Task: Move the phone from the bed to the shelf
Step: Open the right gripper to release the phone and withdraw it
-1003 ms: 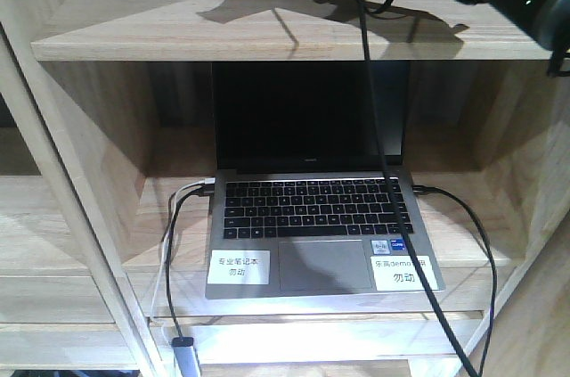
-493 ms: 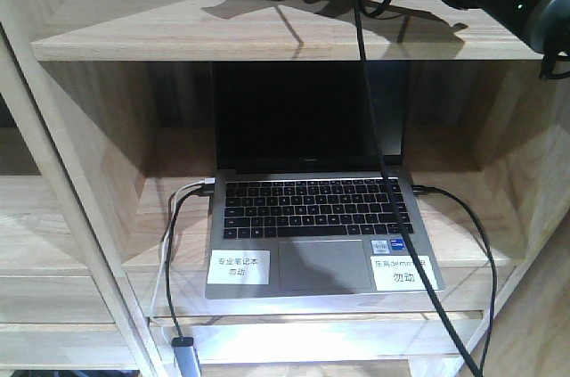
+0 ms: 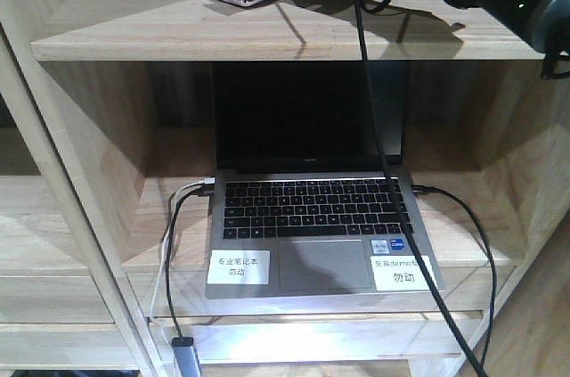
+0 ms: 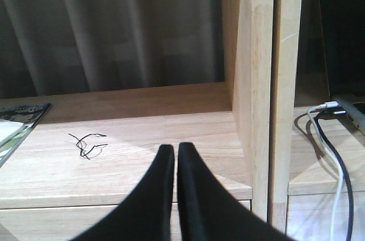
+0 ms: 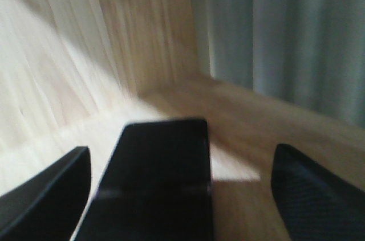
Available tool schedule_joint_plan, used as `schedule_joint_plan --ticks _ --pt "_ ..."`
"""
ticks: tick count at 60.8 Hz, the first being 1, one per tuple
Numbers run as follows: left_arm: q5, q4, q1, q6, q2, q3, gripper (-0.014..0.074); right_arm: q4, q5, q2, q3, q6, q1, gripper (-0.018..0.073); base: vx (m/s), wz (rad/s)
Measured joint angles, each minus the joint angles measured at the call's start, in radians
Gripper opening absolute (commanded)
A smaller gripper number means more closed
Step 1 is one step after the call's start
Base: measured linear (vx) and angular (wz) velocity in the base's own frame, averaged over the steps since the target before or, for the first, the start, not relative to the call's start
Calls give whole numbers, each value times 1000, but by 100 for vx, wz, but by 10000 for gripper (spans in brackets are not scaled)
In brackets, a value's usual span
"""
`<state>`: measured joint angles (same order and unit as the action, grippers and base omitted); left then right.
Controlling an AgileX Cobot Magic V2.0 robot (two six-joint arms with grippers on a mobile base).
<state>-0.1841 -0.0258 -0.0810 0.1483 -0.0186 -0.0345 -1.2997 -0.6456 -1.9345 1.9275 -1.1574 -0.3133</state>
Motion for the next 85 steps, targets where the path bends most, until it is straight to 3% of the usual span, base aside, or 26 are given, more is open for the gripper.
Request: schedule_joint_plan --ticks 14,24,35,48,63,85 --pt "0 0 0 0 0 0 1 172 -22 68 0 98 0 511 0 0" --pt "0 0 0 0 0 0 1 292 -46 133 -14 196 0 398 0 0" --pt "0 0 0 0 0 0 1 320 -31 232 -149 207 0 228 0 0" --pt "0 0 0 0 0 0 1 316 154 409 -428 168 0 -16 0 0" --pt "0 0 0 0 0 0 1 308 321 647 -727 126 0 -11 0 0" --pt "0 0 0 0 0 0 1 297 385 1009 -1100 107 0 -11 0 0"
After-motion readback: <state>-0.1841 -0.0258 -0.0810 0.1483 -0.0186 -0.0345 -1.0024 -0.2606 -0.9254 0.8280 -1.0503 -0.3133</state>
